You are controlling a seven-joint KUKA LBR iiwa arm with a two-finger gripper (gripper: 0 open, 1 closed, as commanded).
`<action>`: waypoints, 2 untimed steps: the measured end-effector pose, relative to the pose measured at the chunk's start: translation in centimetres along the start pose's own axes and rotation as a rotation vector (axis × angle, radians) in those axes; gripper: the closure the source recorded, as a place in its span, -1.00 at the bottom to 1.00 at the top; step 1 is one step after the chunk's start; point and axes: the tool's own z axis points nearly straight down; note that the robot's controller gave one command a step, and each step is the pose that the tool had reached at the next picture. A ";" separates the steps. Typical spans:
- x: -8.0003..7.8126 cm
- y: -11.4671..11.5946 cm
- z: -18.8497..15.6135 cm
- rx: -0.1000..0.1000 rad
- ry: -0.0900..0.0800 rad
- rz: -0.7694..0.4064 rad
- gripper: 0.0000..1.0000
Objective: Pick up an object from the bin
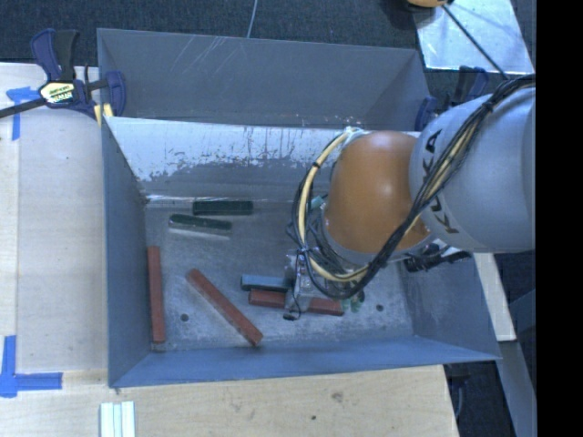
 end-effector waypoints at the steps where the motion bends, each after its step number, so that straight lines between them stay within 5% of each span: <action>1: -1.8 2.8 -5.0 0.001 0.001 0.018 1.00; 2: -2.1 -1.2 -11.1 0.000 0.001 -0.046 1.00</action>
Offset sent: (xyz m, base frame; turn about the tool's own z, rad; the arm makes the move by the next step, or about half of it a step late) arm 0.0190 -0.0196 0.1149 -0.0433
